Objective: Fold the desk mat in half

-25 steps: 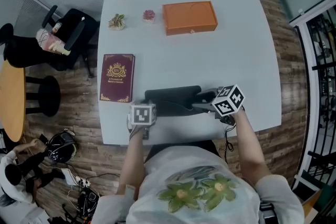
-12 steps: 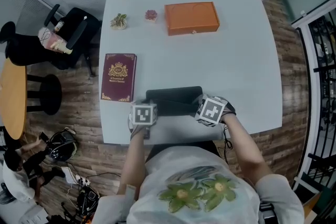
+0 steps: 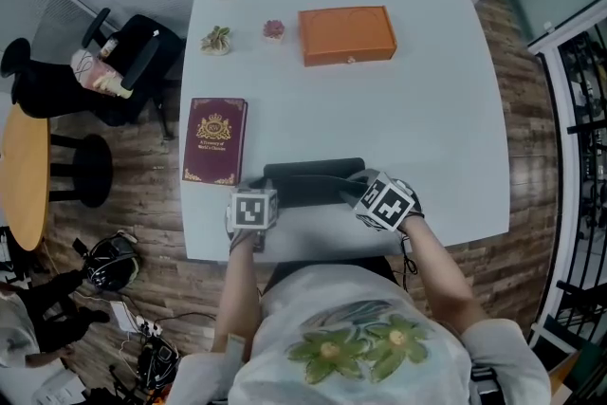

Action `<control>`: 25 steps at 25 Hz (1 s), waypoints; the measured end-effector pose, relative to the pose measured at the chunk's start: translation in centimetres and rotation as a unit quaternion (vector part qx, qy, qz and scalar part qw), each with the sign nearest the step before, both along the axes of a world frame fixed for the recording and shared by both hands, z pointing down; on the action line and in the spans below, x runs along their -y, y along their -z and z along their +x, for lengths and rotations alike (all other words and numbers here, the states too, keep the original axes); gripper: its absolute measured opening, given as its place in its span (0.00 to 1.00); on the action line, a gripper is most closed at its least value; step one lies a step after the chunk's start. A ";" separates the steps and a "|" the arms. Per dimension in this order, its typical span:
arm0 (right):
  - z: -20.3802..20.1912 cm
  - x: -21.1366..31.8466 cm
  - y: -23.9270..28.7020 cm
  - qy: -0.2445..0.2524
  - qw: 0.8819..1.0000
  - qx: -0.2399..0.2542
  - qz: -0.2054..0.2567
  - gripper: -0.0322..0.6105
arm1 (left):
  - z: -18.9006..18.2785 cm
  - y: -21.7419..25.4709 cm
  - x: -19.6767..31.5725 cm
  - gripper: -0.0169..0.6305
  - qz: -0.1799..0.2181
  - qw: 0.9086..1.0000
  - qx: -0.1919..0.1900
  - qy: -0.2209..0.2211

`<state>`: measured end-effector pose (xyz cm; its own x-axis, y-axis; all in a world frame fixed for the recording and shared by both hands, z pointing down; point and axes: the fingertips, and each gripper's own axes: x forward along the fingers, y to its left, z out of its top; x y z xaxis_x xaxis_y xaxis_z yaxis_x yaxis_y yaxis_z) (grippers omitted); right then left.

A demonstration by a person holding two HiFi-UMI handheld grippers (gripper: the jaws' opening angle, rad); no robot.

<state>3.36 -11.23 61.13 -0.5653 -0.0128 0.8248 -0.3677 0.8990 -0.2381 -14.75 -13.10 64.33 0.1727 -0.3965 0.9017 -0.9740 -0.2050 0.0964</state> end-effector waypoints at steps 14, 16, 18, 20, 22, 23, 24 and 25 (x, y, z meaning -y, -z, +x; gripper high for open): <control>0.3 5.0 -1.4 -0.073 0.997 -0.007 0.030 0.13 | 0.6 4.0 1.3 0.03 0.079 0.996 -0.048 0.002; 0.2 5.3 -1.9 -0.072 0.997 -0.010 0.024 0.13 | 1.3 3.9 1.4 0.03 0.078 0.996 -0.048 -0.010; 0.1 5.4 -2.4 -0.065 0.998 -0.014 0.019 0.14 | 2.1 3.7 1.6 0.03 0.077 0.996 -0.050 -0.023; -0.1 5.5 -2.8 -0.056 0.998 -0.016 0.016 0.15 | 2.9 3.2 1.5 0.03 0.067 0.996 -0.051 -0.036; -0.1 5.7 -3.1 -0.059 0.998 -0.020 0.018 0.20 | 3.5 2.3 1.2 0.03 0.045 0.997 -0.051 -0.047; 0.1 5.9 -3.2 -0.066 0.997 -0.022 0.021 0.26 | 3.7 1.8 1.0 0.03 0.034 0.997 -0.049 -0.051; 0.2 6.1 -3.2 -0.075 0.997 -0.023 0.023 0.30 | 3.7 1.2 0.8 0.03 0.025 0.997 -0.045 -0.054; 0.4 6.3 -3.2 -0.085 0.996 -0.022 0.025 0.32 | 3.7 0.8 0.7 0.03 0.019 0.997 -0.040 -0.057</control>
<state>3.73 -17.55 64.28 -0.5144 -0.1468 0.8449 -0.5240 0.8337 -0.1741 -11.00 -13.79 63.50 0.2895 -0.4046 0.8675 -0.9338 -0.3184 0.1631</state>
